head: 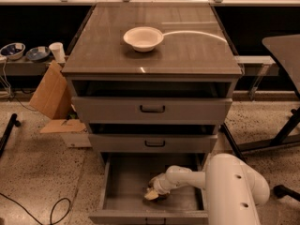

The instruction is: Pick orange can from bottom drawer and place on counter

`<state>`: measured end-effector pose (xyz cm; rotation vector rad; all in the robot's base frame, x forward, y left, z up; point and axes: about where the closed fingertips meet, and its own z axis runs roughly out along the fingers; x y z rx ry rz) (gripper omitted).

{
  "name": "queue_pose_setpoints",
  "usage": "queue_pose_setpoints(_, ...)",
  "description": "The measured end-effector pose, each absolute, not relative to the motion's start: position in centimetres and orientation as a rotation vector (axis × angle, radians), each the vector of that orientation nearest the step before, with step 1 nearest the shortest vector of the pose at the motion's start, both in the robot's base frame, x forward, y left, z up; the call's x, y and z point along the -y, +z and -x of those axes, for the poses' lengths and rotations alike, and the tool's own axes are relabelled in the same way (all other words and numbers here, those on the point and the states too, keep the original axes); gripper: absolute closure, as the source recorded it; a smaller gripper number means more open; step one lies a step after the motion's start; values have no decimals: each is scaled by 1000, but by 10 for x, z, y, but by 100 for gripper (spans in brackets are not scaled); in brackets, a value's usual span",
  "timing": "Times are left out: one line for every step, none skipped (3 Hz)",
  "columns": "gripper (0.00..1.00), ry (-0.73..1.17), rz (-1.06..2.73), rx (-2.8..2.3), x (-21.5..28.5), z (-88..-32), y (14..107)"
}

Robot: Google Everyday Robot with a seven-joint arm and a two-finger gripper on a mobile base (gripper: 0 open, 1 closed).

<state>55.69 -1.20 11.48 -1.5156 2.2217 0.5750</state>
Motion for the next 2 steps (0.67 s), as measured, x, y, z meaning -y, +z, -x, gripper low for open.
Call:
queue_pose_setpoints(89, 576, 1526, -2228, 14, -555, 114)
queue_pose_setpoints(100, 567, 1523, -2227, 21, -555, 125)
